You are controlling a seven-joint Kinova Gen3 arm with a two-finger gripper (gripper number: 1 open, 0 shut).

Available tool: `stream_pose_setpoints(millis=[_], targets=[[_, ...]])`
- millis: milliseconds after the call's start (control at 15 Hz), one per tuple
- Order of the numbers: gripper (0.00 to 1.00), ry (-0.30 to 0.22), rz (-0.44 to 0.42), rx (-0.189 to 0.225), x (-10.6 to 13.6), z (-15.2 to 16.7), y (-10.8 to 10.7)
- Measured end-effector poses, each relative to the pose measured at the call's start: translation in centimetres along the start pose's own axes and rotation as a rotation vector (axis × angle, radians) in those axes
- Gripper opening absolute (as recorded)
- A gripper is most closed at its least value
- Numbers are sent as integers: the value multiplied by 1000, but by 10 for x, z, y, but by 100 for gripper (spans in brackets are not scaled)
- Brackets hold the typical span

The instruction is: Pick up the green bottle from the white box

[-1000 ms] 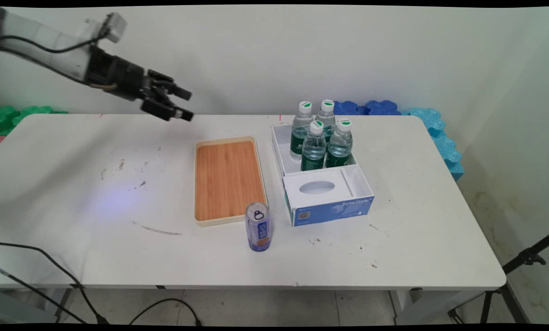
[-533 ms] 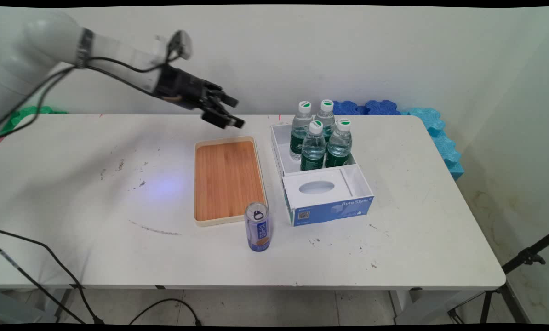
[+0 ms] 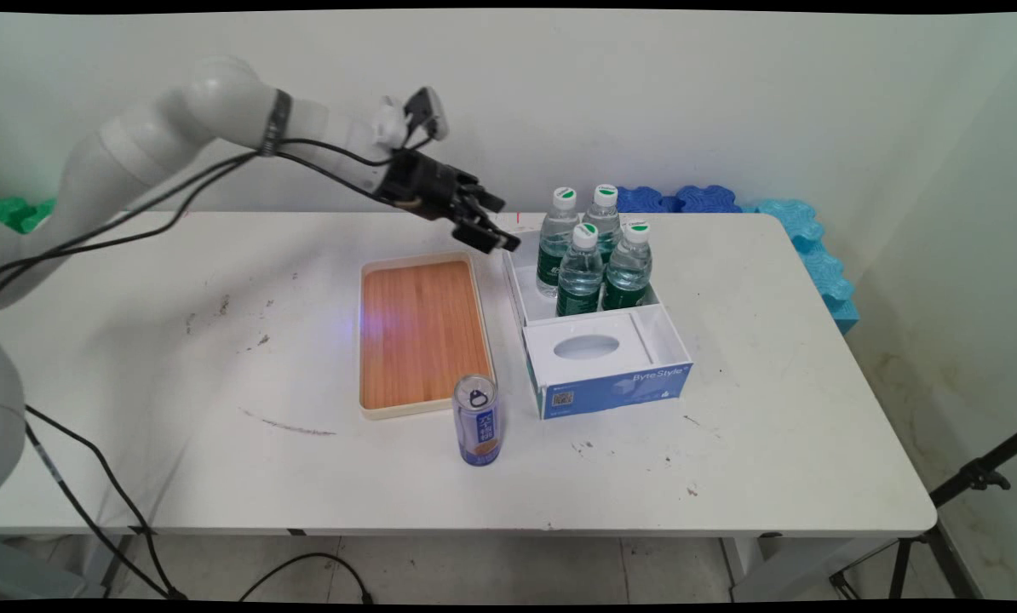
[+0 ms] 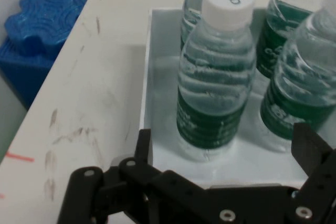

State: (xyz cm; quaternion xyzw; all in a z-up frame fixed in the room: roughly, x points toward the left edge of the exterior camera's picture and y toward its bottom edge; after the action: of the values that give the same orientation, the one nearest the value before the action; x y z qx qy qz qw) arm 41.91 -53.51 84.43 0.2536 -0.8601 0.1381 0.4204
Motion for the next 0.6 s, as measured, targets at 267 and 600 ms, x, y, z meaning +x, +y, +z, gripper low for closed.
stream_pose_setpoints(millis=[267,600], targets=[[100,3,16,-8,3,34,-1],[100,8,25,-19,4,62,-1]])
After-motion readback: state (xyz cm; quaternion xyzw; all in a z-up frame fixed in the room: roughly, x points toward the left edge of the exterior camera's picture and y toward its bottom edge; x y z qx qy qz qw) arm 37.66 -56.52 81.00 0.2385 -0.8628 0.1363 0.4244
